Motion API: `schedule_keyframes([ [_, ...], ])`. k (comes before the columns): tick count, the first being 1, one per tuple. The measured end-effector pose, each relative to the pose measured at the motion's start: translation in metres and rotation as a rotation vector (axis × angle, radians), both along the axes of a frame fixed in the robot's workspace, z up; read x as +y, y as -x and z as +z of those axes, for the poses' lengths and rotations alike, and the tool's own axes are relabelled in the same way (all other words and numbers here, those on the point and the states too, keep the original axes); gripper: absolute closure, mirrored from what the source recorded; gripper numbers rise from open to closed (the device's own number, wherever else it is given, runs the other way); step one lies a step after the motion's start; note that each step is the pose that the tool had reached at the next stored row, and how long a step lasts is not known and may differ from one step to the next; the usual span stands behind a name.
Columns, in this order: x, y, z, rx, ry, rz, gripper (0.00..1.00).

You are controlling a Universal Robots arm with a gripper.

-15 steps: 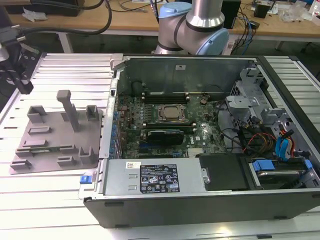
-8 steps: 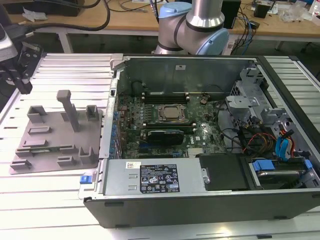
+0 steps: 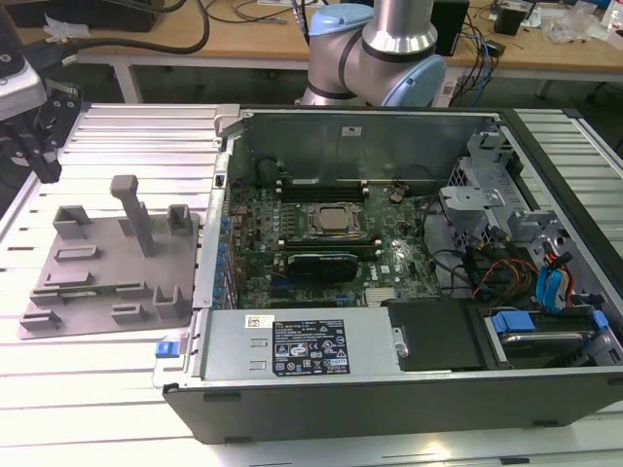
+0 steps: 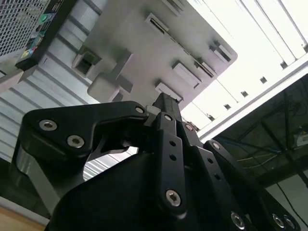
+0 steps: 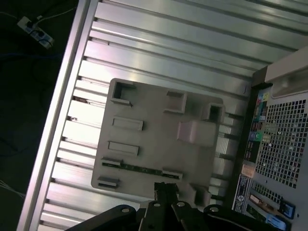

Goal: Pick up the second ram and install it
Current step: 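Pick up the second ram and move it above second insertion slot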

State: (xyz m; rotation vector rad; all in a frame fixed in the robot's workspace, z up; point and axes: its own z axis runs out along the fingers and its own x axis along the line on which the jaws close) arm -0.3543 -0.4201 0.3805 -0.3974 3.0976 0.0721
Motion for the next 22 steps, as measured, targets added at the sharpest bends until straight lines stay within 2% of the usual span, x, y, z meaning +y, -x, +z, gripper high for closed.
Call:
schedule_keyframes([
  [22, 0.0, 0.0, 0.0, 0.0, 0.0, 0.242, 0.92],
])
